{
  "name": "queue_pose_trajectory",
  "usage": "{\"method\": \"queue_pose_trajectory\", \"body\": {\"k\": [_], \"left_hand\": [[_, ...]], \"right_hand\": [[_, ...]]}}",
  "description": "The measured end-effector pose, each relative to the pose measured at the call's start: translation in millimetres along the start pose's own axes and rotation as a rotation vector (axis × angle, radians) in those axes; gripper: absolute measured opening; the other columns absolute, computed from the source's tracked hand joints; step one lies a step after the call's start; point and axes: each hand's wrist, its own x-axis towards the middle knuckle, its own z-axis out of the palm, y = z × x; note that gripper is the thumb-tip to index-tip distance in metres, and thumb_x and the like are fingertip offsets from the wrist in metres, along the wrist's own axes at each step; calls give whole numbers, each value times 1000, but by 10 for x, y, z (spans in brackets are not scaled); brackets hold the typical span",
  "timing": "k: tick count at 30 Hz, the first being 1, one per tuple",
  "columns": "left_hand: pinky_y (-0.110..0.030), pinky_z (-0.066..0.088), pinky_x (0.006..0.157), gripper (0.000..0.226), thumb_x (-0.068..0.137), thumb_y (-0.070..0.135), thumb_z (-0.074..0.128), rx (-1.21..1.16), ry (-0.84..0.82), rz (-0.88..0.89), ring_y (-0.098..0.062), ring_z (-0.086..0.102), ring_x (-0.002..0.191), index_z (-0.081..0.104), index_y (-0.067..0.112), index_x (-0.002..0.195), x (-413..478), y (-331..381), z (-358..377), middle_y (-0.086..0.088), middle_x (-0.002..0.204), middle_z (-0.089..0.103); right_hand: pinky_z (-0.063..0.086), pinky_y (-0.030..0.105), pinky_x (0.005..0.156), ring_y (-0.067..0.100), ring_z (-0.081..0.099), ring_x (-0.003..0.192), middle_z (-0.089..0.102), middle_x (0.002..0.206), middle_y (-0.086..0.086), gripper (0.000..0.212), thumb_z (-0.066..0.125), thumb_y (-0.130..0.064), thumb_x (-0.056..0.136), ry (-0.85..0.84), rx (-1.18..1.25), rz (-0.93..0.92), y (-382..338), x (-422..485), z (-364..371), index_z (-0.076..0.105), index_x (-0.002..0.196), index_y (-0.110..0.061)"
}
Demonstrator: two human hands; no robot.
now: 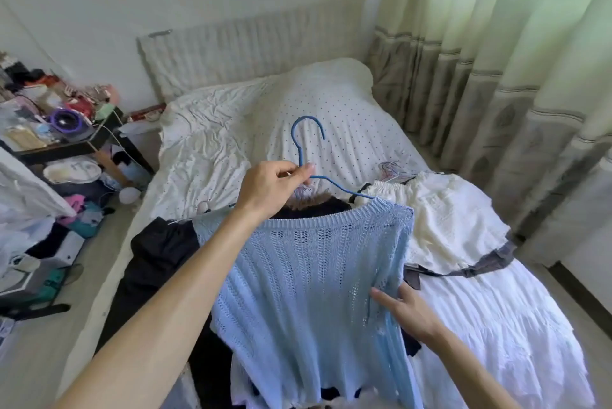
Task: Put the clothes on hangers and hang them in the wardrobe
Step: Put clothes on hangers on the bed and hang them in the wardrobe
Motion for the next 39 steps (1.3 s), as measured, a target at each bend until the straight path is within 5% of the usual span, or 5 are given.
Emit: {"method": "queue_pose_trajectory", "body": {"k": [6,15,28,32,39], "left_hand": [[-17,28,45,37,97,51,55,-2,31,12,-4,43,50,65,25,74,1230,-620,127,10,52,50],[-25,24,47,20,104,15,45,143,-213,-129,-26,44,64,61,4,100,2655,-2391,836,-3,68,46],[-34,34,70,34,107,25,40,257,-226,-186,-32,52,89,61,17,131,3962,-4260,2170,-18,93,54],[-35,43,59,32,107,26,40,273,-309,-259,-31,57,78,66,13,122,4017,-4756,2668,-17,97,56],[-44,52,76,36,103,39,43,393,-303,-248,-39,63,94,65,18,122,3934,-5263,3144,-17,108,66]], "right_hand": [[35,31,66,23,55,81,57,81,3,26,46,-23,101,62,-240,72,-580,1039,63,49,77,-14],[36,27,70,23,55,87,57,96,8,16,42,-24,102,-30,-376,309,-663,2498,503,47,92,-13],[30,33,57,27,48,69,44,74,0,23,45,-19,99,0,-523,449,-123,3744,945,40,118,-6],[40,36,76,32,54,101,47,104,8,40,55,-27,95,-100,-569,457,176,3929,1057,36,125,-9],[31,47,107,39,40,126,41,130,15,74,56,-37,93,-132,-598,480,528,4136,1276,18,150,-7]]}}
